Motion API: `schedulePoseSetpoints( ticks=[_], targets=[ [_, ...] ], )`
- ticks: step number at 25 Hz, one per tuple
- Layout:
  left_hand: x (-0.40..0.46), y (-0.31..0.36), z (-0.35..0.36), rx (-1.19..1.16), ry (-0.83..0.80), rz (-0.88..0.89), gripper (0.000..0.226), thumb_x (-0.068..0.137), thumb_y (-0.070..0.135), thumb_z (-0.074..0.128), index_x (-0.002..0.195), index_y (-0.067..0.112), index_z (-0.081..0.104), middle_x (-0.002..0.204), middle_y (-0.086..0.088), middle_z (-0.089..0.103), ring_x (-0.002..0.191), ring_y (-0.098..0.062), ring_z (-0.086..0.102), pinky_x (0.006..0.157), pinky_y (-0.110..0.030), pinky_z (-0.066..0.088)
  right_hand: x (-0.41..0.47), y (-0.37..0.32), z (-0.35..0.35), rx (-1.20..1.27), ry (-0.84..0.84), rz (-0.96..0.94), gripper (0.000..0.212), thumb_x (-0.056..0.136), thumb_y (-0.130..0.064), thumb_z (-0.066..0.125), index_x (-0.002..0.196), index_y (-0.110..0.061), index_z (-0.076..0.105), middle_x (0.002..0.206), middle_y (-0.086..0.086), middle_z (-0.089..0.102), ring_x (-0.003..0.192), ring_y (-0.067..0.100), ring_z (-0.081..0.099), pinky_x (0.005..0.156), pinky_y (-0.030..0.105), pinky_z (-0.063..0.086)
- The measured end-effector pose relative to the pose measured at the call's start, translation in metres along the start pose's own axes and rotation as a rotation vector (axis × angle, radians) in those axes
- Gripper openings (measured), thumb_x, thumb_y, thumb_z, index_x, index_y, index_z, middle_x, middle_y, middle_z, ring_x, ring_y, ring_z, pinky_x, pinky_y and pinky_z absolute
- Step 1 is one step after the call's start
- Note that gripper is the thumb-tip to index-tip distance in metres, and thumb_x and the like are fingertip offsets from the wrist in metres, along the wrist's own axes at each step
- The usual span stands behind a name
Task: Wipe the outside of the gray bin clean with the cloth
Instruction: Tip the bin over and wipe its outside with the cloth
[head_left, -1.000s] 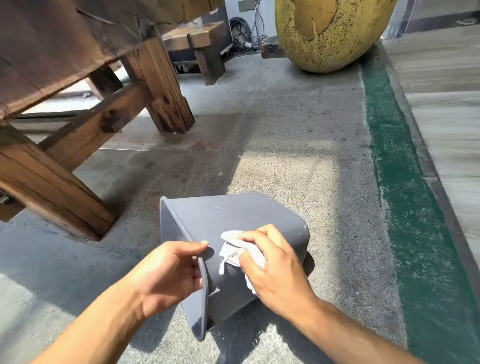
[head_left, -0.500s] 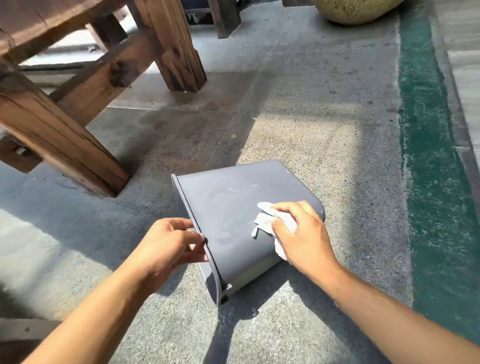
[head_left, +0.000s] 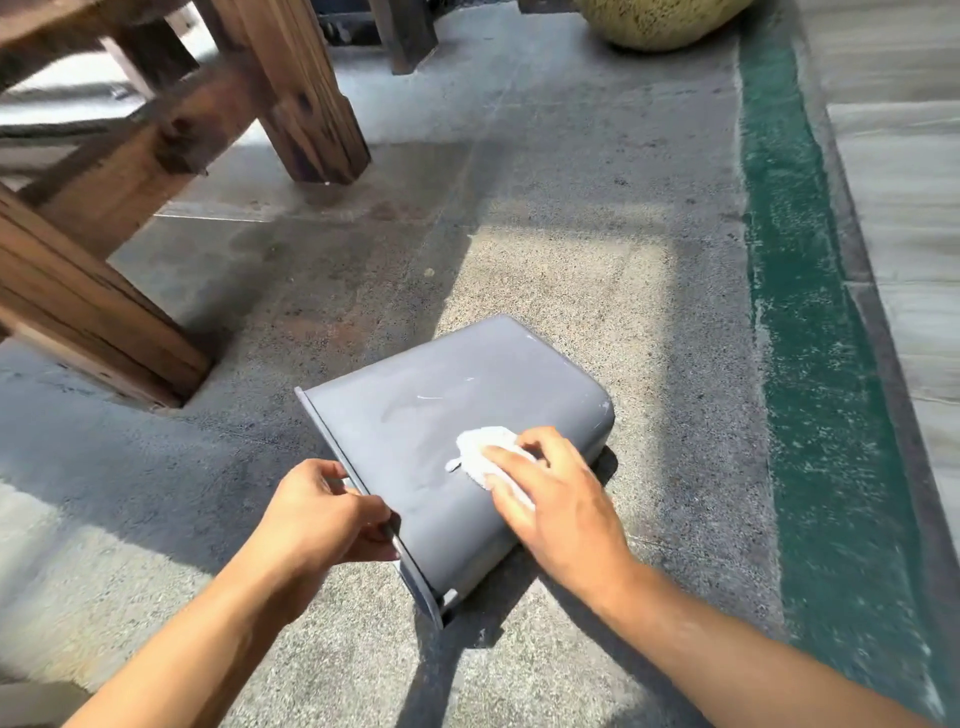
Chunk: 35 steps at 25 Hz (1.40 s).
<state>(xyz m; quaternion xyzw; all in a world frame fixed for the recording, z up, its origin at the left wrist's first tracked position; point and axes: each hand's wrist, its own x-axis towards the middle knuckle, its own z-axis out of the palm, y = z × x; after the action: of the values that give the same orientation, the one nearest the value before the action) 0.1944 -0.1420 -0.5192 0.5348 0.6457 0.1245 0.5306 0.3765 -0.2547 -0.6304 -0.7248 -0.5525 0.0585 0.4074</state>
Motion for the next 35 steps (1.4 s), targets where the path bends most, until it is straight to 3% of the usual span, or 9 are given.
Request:
schedulePoseSetpoints(
  ticks=[3, 8, 11, 16, 19, 22, 26, 30, 35],
  targets=[
    [0.001, -0.003, -0.001, -0.010, 0.001, -0.004, 0.039, 0.081, -0.022, 0.061, 0.117, -0.022, 0.047, 0.086, -0.048, 0.066, 0.046, -0.024, 0.068, 0.046, -0.044, 0.061, 0.016, 0.057, -0.013, -0.040, 0.090, 0.303, 0.030, 0.095, -0.024, 0.064, 0.125, -0.028, 0.066, 0.111, 0.003, 0.053, 0.087, 0.026, 0.062, 0.078, 0.033, 0.052],
    [-0.004, 0.002, 0.000, -0.054, -0.051, -0.011, 0.027, 0.084, -0.019, 0.058, 0.099, 0.000, 0.047, 0.074, -0.034, 0.064, 0.058, -0.030, 0.069, 0.046, -0.039, 0.060, 0.040, 0.097, -0.038, -0.002, 0.151, 0.704, 0.029, 0.099, -0.023, 0.057, 0.126, -0.025, 0.067, 0.121, 0.007, 0.061, 0.099, 0.023, 0.059, 0.085, 0.030, 0.046],
    [-0.004, 0.006, 0.002, -0.091, -0.023, 0.010, 0.031, 0.084, -0.018, 0.059, 0.093, 0.008, 0.045, 0.079, -0.038, 0.066, 0.047, -0.023, 0.065, 0.047, -0.039, 0.061, 0.043, 0.055, -0.040, 0.086, 0.208, 0.492, 0.026, 0.094, -0.020, 0.065, 0.119, -0.023, 0.073, 0.111, 0.001, 0.059, 0.102, 0.021, 0.061, 0.090, 0.022, 0.041],
    [-0.004, 0.009, 0.007, -0.114, 0.055, 0.070, 0.032, 0.080, -0.021, 0.063, 0.093, 0.004, 0.048, 0.072, -0.023, 0.062, 0.042, -0.020, 0.061, 0.044, -0.033, 0.059, 0.032, -0.047, -0.015, 0.168, -0.145, -0.047, 0.023, 0.091, -0.033, 0.065, 0.113, -0.031, 0.074, 0.116, -0.005, 0.056, 0.101, 0.016, 0.059, 0.090, 0.029, 0.050],
    [-0.003, 0.007, 0.005, -0.088, 0.070, 0.108, 0.025, 0.078, -0.023, 0.064, 0.088, -0.001, 0.055, 0.069, -0.019, 0.061, 0.043, -0.019, 0.064, 0.046, -0.031, 0.058, 0.034, -0.068, 0.001, 0.052, -0.240, -0.186, 0.026, 0.095, -0.041, 0.056, 0.111, -0.029, 0.074, 0.115, -0.003, 0.059, 0.103, 0.024, 0.059, 0.083, 0.039, 0.056],
    [-0.003, 0.001, 0.003, -0.098, 0.088, 0.115, 0.029, 0.078, -0.023, 0.066, 0.089, 0.001, 0.053, 0.059, -0.010, 0.061, 0.049, -0.024, 0.071, 0.044, -0.031, 0.058, 0.042, -0.038, 0.003, -0.044, -0.184, -0.113, 0.024, 0.093, -0.040, 0.059, 0.105, -0.028, 0.075, 0.110, -0.001, 0.062, 0.099, 0.029, 0.061, 0.079, 0.044, 0.058],
    [0.003, -0.005, 0.001, -0.082, 0.079, 0.111, 0.033, 0.079, -0.020, 0.066, 0.093, 0.005, 0.049, 0.058, -0.005, 0.052, 0.055, -0.027, 0.075, 0.046, -0.032, 0.058, 0.061, 0.041, -0.018, -0.176, -0.065, 0.232, 0.025, 0.095, -0.035, 0.062, 0.114, -0.023, 0.075, 0.112, 0.002, 0.062, 0.094, 0.027, 0.064, 0.083, 0.041, 0.056],
    [0.005, 0.002, -0.001, -0.074, 0.039, 0.119, 0.035, 0.078, -0.020, 0.067, 0.097, 0.002, 0.048, 0.073, -0.020, 0.055, 0.052, -0.025, 0.071, 0.046, -0.033, 0.059, 0.068, 0.081, -0.046, -0.195, 0.063, 0.589, 0.025, 0.094, -0.029, 0.065, 0.116, -0.021, 0.075, 0.116, 0.008, 0.067, 0.089, 0.022, 0.059, 0.082, 0.033, 0.049],
    [0.003, 0.007, -0.001, -0.117, -0.019, 0.069, 0.037, 0.076, -0.020, 0.070, 0.095, 0.003, 0.049, 0.079, -0.027, 0.062, 0.051, -0.023, 0.067, 0.046, -0.030, 0.057, 0.068, -0.003, -0.031, 0.035, -0.007, 0.270, 0.021, 0.090, -0.028, 0.069, 0.108, -0.025, 0.078, 0.107, -0.005, 0.065, 0.099, 0.018, 0.065, 0.091, 0.031, 0.050]
  ],
)
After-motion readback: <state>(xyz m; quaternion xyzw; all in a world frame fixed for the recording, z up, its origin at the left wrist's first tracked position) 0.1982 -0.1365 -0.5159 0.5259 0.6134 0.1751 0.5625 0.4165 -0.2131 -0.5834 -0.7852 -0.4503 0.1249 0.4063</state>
